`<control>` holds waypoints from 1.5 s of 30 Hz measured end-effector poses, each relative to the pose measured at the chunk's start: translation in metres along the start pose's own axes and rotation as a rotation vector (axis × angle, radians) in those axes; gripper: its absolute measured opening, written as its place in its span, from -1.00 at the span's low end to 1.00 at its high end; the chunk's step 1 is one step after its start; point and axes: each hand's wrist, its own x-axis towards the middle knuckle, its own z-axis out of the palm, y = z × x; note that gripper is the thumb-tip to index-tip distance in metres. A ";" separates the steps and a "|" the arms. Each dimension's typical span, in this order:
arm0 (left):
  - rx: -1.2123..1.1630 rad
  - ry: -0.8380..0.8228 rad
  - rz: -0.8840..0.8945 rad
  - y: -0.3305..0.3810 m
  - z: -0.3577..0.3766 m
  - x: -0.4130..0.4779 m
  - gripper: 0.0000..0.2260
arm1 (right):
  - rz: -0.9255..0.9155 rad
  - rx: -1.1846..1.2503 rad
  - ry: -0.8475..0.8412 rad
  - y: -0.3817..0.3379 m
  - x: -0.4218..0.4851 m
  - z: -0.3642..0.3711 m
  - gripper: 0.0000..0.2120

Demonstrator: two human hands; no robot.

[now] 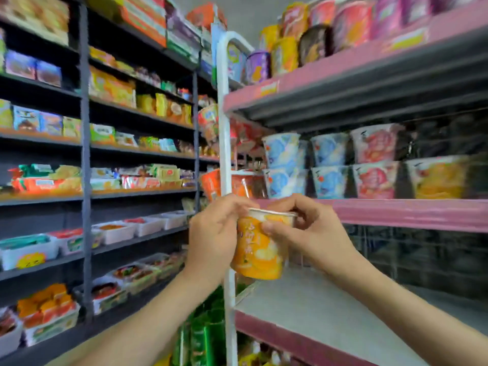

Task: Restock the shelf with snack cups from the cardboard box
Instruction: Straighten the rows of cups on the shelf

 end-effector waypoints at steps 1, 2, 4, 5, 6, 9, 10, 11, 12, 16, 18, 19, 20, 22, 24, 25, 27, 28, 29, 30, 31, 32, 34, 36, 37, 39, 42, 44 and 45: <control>-0.017 0.012 0.003 0.010 0.018 0.011 -0.74 | 0.000 0.008 0.031 -0.004 0.003 -0.017 -0.84; -0.031 0.017 0.016 0.020 0.035 0.022 -0.76 | -0.006 0.019 0.063 -0.008 0.005 -0.034 -0.85; -0.065 0.026 0.054 0.035 0.066 0.042 -0.79 | -0.029 0.021 0.110 -0.018 0.010 -0.067 -0.84; -0.082 0.035 0.069 0.043 0.080 0.050 -0.80 | -0.049 0.002 0.130 -0.024 0.013 -0.082 -0.84; -0.100 0.051 0.079 0.050 0.093 0.058 -0.80 | -0.080 -0.030 0.147 -0.029 0.016 -0.098 -0.83; -0.166 0.103 0.119 0.071 0.128 0.081 -0.81 | -0.153 -0.167 0.171 -0.047 0.026 -0.139 -0.83; -0.179 0.114 0.125 0.077 0.138 0.087 -0.81 | -0.151 -0.207 0.172 -0.050 0.029 -0.152 -0.84; -0.174 0.128 0.131 0.081 0.148 0.094 -0.81 | -0.130 -0.249 0.169 -0.053 0.032 -0.164 -0.86; -0.157 0.140 0.134 0.083 0.158 0.099 -0.80 | -0.094 -0.292 0.158 -0.055 0.034 -0.174 -0.87; -0.158 0.164 0.098 0.083 0.195 0.106 -0.81 | 0.060 -0.472 0.163 -0.051 0.036 -0.196 -0.81; -0.172 0.202 0.074 0.082 0.209 0.108 -0.81 | 0.087 -0.564 0.222 -0.050 0.039 -0.201 -0.75; -0.185 0.218 0.059 0.082 0.215 0.110 -0.80 | 0.131 -0.557 0.224 -0.049 0.041 -0.203 -0.67; -0.199 0.232 0.048 0.084 0.220 0.112 -0.79 | 0.194 -0.506 0.210 -0.047 0.045 -0.206 -0.55; -0.207 0.255 0.055 0.087 0.231 0.118 -0.77 | 0.298 -0.384 0.173 -0.042 0.054 -0.213 -0.31; -0.221 0.255 0.071 0.088 0.243 0.124 -0.77 | 0.314 -0.348 0.198 -0.037 0.063 -0.223 -0.24; -0.240 0.241 0.076 0.088 0.249 0.127 -0.78 | 0.300 -0.339 0.224 -0.035 0.067 -0.229 -0.26; -0.292 0.194 0.071 0.089 0.261 0.134 -0.79 | 0.271 -0.360 0.279 -0.032 0.074 -0.242 -0.32; -0.323 0.159 0.064 0.091 0.267 0.137 -0.77 | 0.259 -0.412 0.311 -0.031 0.079 -0.250 -0.32; -0.358 0.121 0.052 0.094 0.271 0.140 -0.74 | 0.255 -0.479 0.344 -0.029 0.084 -0.259 -0.30; -0.391 0.074 0.035 0.096 0.275 0.142 -0.70 | 0.260 -0.546 0.376 -0.027 0.089 -0.268 -0.27; -0.386 0.025 0.013 0.097 0.279 0.144 -0.66 | 0.274 -0.603 0.403 -0.024 0.094 -0.277 -0.24; -0.337 -0.022 -0.004 0.096 0.284 0.146 -0.63 | 0.293 -0.652 0.421 -0.020 0.099 -0.286 -0.22; -0.230 -0.121 -0.038 0.091 0.295 0.149 -0.58 | 0.351 -0.723 0.444 -0.007 0.107 -0.301 -0.16; -0.224 -0.227 -0.088 0.088 0.303 0.151 -0.52 | 0.411 -0.732 0.464 0.004 0.111 -0.311 -0.10; -0.220 -0.285 -0.117 0.087 0.305 0.152 -0.48 | 0.430 -0.729 0.463 0.006 0.114 -0.314 -0.08; -0.212 -0.406 -0.170 0.085 0.310 0.154 -0.39 | 0.441 -0.727 0.434 0.005 0.120 -0.317 -0.09; -0.309 -0.498 -0.218 0.079 0.319 0.159 -0.33 | 0.432 -0.657 0.376 0.000 0.129 -0.320 -0.07; -0.322 -0.522 -0.238 0.073 0.327 0.163 -0.33 | 0.459 -0.608 0.330 0.004 0.131 -0.320 -0.05; -0.302 -0.543 -0.242 0.071 0.331 0.164 -0.34 | 0.484 -0.597 0.314 0.009 0.130 -0.321 -0.05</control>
